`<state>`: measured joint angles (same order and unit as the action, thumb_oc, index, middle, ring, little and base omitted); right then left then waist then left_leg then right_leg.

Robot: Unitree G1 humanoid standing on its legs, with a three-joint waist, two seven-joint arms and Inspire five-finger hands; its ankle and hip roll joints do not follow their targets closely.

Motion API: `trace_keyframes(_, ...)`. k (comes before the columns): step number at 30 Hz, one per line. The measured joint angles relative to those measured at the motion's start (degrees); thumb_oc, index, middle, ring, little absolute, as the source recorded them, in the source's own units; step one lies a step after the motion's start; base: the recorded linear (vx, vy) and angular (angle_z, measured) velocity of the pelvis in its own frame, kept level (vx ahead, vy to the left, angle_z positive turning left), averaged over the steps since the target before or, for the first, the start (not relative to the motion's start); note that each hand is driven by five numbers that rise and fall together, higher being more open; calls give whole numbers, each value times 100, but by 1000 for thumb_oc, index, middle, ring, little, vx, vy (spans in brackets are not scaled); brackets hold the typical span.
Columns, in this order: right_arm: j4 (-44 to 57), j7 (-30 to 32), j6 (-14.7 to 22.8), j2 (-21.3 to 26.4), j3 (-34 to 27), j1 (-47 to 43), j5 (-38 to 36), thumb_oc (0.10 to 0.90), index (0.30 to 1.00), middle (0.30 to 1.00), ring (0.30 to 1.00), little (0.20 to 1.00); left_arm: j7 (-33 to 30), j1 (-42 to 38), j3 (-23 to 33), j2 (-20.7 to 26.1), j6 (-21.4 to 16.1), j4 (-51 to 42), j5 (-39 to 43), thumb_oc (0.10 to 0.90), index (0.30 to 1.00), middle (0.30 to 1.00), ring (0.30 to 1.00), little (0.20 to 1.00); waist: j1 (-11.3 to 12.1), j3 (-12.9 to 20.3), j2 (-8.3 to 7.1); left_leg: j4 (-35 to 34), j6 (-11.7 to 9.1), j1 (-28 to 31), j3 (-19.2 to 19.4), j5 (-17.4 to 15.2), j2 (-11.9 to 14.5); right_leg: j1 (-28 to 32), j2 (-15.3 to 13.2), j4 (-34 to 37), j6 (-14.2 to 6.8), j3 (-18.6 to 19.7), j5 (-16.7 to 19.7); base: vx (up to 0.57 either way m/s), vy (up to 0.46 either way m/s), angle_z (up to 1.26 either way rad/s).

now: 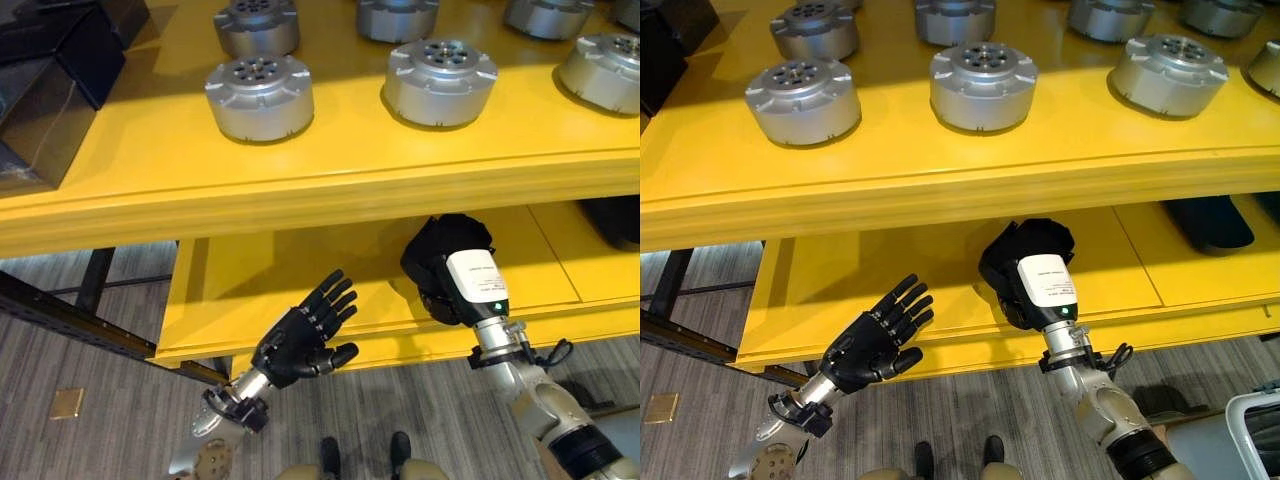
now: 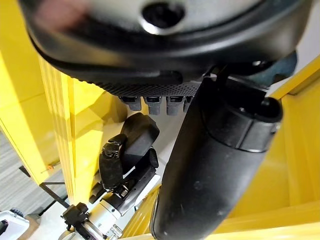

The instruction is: Move parts from the plastic box to the shelf.

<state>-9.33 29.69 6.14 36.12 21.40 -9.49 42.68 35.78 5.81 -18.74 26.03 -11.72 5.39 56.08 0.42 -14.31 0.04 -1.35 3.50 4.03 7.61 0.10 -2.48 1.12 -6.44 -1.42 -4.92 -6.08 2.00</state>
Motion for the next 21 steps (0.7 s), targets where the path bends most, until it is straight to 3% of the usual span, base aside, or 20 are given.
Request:
trace_keyframes(4, 0, -55, 9, -7, -1, -17, -1, 400, 300, 300, 300, 300, 61, 0, 87, 1, 5, 76, 2, 900, 1000, 1000, 1000, 1000, 18, 1, -43, -5, -28, 1, -68, 18, 53, 44, -5, 6, 2, 88, -2, 42, -160, 4)
trace_keyframes(6, -5, -70, -14, -13, -12, 21, 0, 400, 300, 300, 300, 300, 124, 11, 116, 6, 52, 97, 0, 900, 1000, 1000, 1000, 1000, -68, 0, 13, -78, -42, 34, -265, 47, 124, 17, -7, -112, -69, 250, -60, 80, -205, 40)
trace_keyframes(8, -3, -126, -21, -14, -13, 66, 3, 400, 300, 300, 300, 300, 203, 18, 148, 13, 59, 96, 9, 900, 1000, 1000, 1000, 1000, -42, 3, 12, -221, -40, 132, -415, 116, 147, 39, -275, -44, -130, 572, -21, 82, -238, 43)
trace_keyframes(9, -1, -136, -22, -20, -13, 74, 3, 400, 300, 300, 300, 300, 238, 16, 159, 29, 61, 89, 12, 900, 1000, 1000, 1000, 1000, -40, 4, 12, -224, -71, 130, -504, 137, 173, 93, -378, 99, -157, 749, 44, 82, -257, 47)
trace_keyframes(10, 4, -194, -23, -24, -13, 92, 5, 400, 300, 300, 300, 300, 250, 19, 158, 82, 73, 64, 74, 900, 1000, 1000, 1000, 1000, -15, 8, 0, -328, -228, 188, -649, 256, 267, 273, -518, 515, -223, 716, 234, 68, -312, 62)
trace_keyframes(11, 14, -233, -4, -79, -6, 93, 7, 400, 300, 300, 300, 300, 246, 63, 203, 251, 81, 11, 222, 900, 1000, 1000, 1000, 1000, 120, 43, -201, -329, -377, 220, -695, 279, 301, 383, -561, 674, -335, 711, 572, 54, -311, 43)
trace_keyframes(12, 13, -255, -2, -97, -1, 41, 7, 400, 300, 300, 300, 300, 240, 104, 276, 243, 88, 7, 224, 900, 1000, 1000, 1000, 1000, 178, 54, -244, -328, -483, 228, -706, 279, 373, 398, -502, 645, -422, 686, 367, 41, -289, 11)
trace_keyframes(14, -1, -317, -7, -87, -1, -73, 7, 400, 300, 300, 300, 300, 216, 165, 329, 135, 161, 8, 220, 900, 1000, 1000, 1000, 1000, 144, 60, -128, -329, -533, 201, -712, 305, 646, 388, -263, 644, -362, 641, 352, 36, -225, -4)
trace_keyframes(20, -56, -448, 214, 274, 3, -187, 14, 400, 300, 300, 300, 300, 253, 274, 281, -68, 314, -35, 213, 900, 1000, 1000, 1000, 1000, 118, 99, -57, -328, -601, 198, -617, 349, 1341, 329, 446, 686, 137, 541, 276, 21, -196, -10)
trace_keyframes(21, -57, -486, 245, 312, 5, -187, 60, 400, 300, 300, 300, 300, 255, 282, 284, -68, 314, -35, 219, 900, 1000, 1000, 1000, 1000, 121, 102, -52, -328, -602, 200, -617, 350, 1364, 328, 492, 685, 189, 535, 269, 12, -188, -5)
